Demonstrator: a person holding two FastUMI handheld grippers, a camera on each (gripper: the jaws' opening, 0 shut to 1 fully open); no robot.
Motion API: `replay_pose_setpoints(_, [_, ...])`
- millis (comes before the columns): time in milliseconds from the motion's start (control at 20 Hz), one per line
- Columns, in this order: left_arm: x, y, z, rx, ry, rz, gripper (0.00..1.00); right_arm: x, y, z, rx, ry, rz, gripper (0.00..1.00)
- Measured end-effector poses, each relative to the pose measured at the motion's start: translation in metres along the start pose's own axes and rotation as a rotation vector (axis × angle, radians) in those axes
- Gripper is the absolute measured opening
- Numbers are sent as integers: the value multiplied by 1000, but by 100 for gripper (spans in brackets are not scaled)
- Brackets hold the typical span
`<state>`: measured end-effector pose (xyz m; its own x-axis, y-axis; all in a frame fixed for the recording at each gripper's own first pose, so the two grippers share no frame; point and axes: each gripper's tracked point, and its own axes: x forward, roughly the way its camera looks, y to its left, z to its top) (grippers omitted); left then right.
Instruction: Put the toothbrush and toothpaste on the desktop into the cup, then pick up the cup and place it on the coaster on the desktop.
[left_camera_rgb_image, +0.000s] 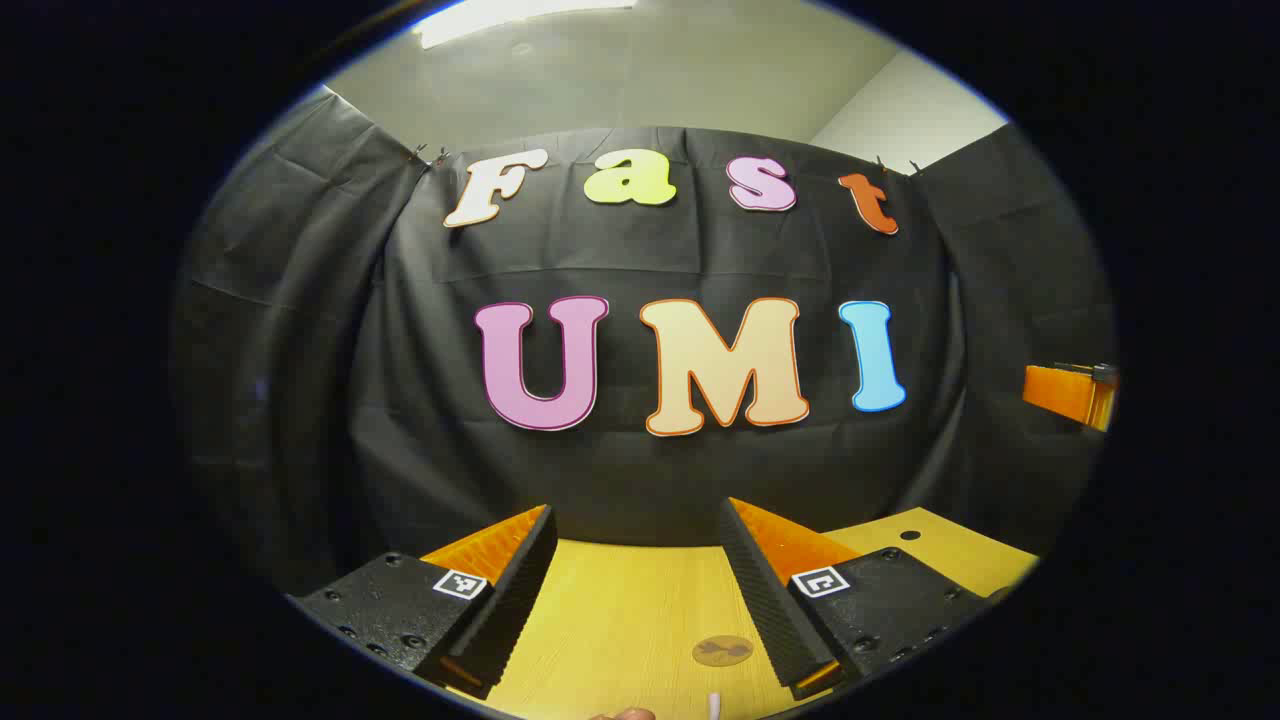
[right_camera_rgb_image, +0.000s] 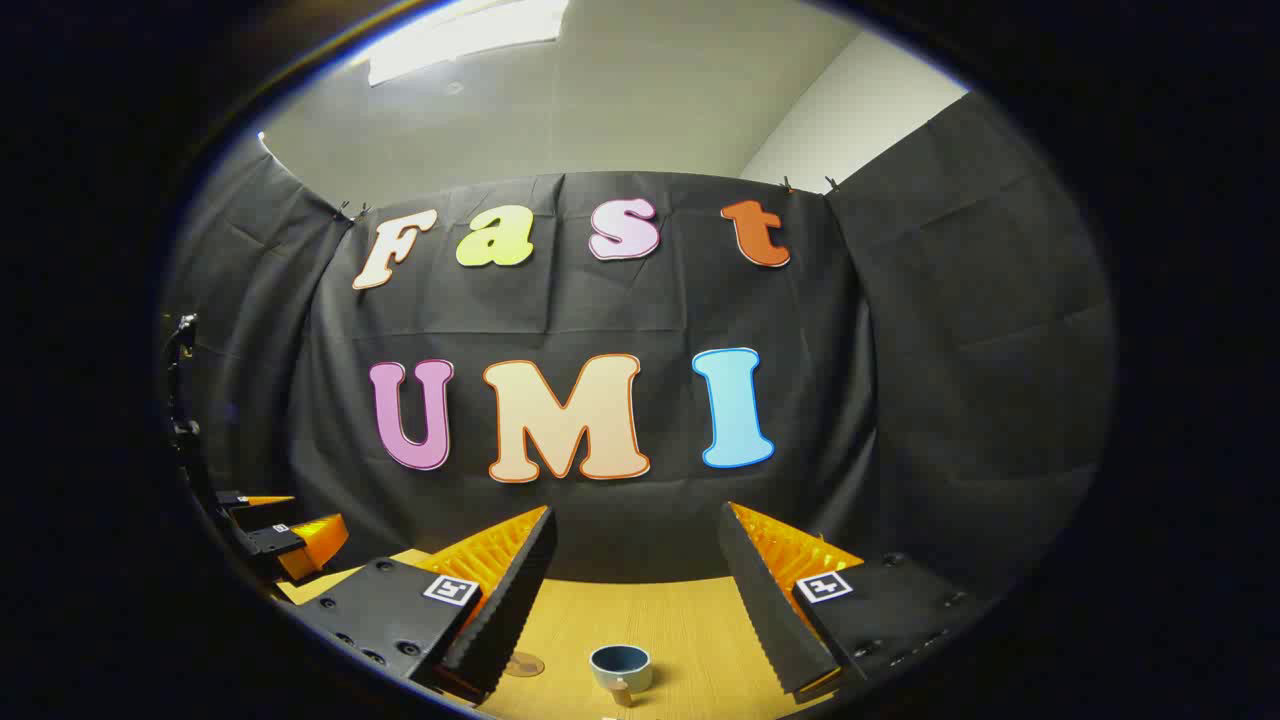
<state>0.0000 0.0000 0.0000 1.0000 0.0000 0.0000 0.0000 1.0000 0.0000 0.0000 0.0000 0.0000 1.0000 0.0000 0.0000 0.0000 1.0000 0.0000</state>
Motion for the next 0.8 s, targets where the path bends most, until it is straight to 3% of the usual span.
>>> replay_pose_setpoints(350, [4,-12,6,13,-7,-32,94,-2,3,4,-4,-10,14,99])
replay_pose_setpoints(800, [-6,-12,2,5,-2,-31,94,-11,10,-29,-58,74,41,100])
